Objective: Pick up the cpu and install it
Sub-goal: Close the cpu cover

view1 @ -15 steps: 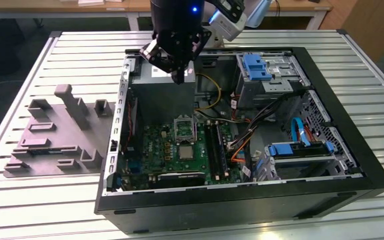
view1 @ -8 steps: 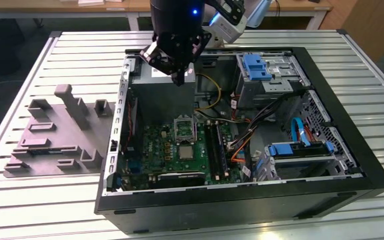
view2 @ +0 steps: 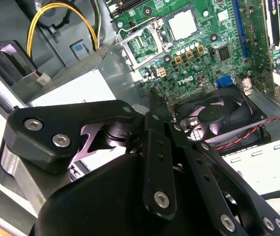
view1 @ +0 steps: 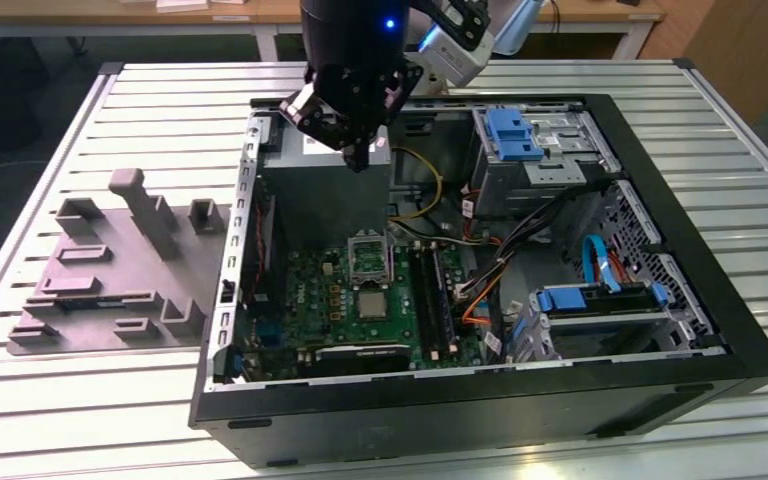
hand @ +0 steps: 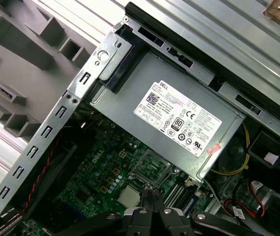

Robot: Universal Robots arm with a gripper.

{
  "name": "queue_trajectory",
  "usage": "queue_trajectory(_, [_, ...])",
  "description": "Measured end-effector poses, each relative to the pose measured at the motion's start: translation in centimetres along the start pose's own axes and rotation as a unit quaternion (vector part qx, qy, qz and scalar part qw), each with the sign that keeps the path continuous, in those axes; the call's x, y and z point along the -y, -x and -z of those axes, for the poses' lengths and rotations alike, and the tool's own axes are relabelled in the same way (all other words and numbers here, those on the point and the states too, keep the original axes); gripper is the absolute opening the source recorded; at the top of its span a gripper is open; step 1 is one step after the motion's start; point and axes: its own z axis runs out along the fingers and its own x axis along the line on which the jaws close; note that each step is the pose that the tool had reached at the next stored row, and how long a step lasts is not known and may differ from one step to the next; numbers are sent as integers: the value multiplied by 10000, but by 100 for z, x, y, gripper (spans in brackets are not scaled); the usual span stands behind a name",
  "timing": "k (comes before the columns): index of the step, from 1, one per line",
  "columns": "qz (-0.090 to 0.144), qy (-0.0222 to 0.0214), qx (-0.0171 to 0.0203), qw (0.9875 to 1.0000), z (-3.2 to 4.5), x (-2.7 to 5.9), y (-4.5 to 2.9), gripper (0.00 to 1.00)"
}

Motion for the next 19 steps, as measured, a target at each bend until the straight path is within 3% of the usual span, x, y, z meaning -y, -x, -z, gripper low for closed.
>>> queue_trajectory(5, [1, 1, 1, 10000, -2, 3, 4, 11])
queue_trajectory(9, [-2, 34, -28, 10000, -21, 69, 99, 11])
queue_trajectory(10, [-1, 64, -12, 10000, -24, 85, 118, 11])
queue_trajectory(13, [4, 213, 86, 9997, -34, 112, 139, 11])
queue_trajectory(14, [4, 233, 100, 9997, -45, 127, 132, 11])
queue_trajectory(19, [3, 222, 94, 9997, -96, 208, 82, 11])
